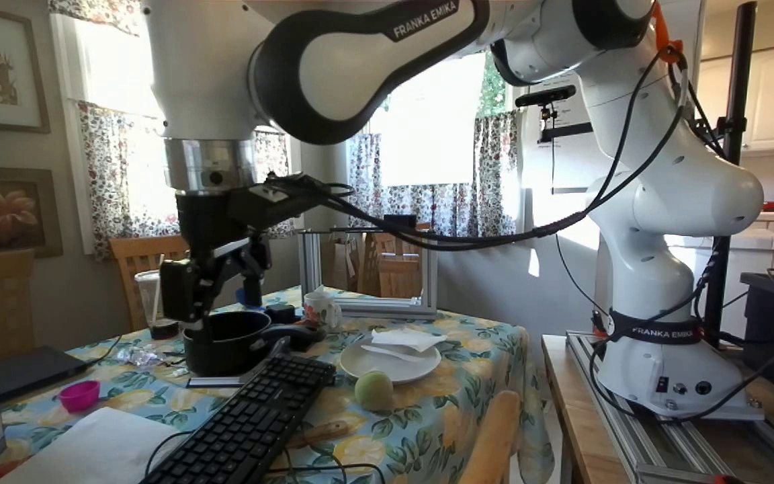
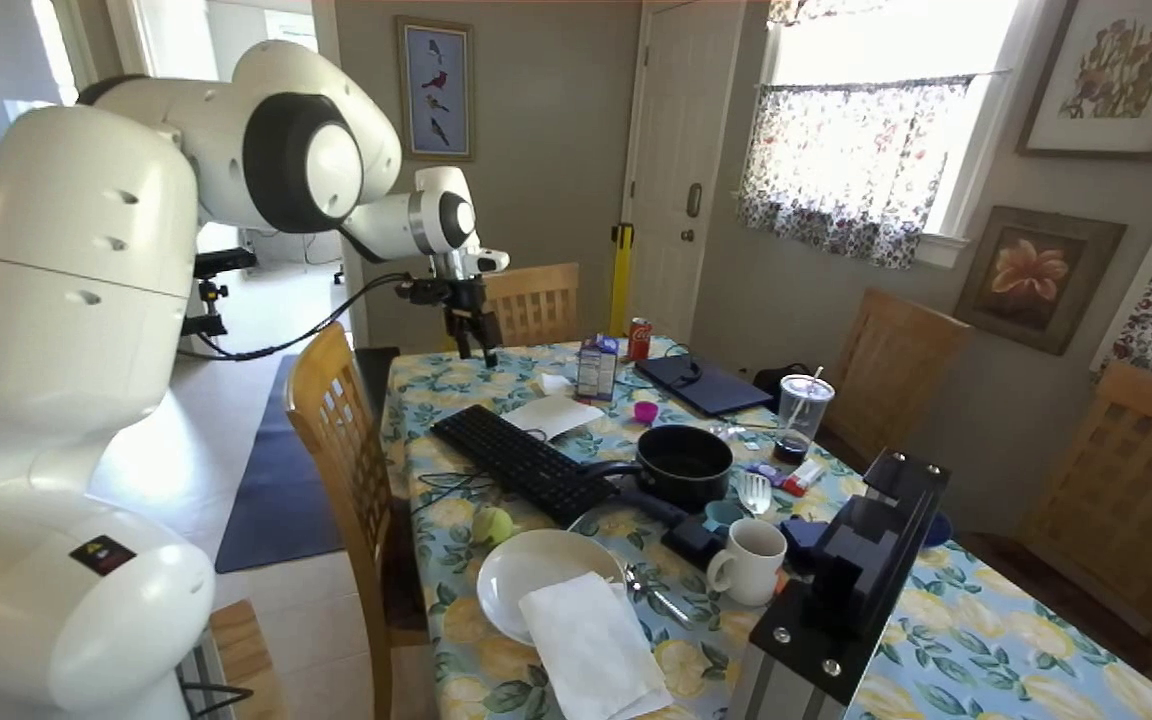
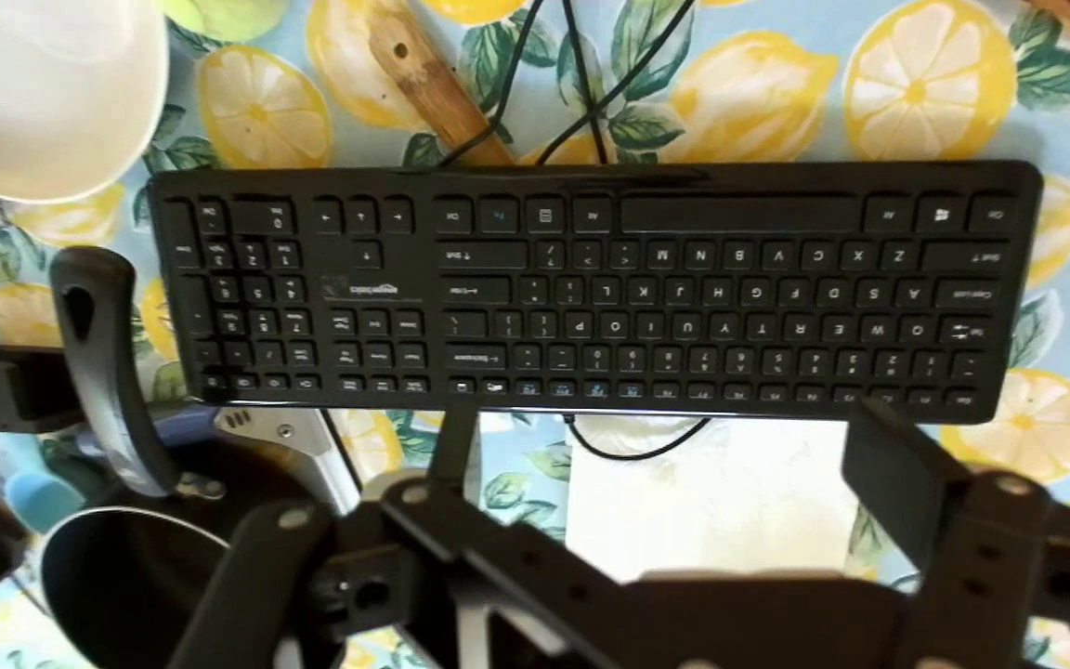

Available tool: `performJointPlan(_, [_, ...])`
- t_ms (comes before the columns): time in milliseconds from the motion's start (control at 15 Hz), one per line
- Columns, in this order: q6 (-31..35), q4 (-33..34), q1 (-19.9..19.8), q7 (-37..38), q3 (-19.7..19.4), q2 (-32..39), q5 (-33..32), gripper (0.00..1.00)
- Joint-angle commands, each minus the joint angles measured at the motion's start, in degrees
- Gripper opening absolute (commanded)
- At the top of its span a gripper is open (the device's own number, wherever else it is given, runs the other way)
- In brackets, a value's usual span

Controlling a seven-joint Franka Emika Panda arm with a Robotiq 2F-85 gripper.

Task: Press a key on the keyboard thrice.

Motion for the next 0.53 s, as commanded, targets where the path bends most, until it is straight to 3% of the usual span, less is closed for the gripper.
performJointPlan(0, [3.1,-13.5,0.3,8.8,-0.2,-10.9,-6.1,1.0])
performJointPlan(200, [4.0,-21.6,-2.2,12.2,2.5,-18.0,-4.2,1.0])
performJointPlan(267, [0.7,-12.9,-2.6,9.5,3.2,-11.0,-4.7,1.0])
performJointPlan(467, [1.6,-18.4,-3.9,11.2,4.6,-15.9,-4.5,1.0])
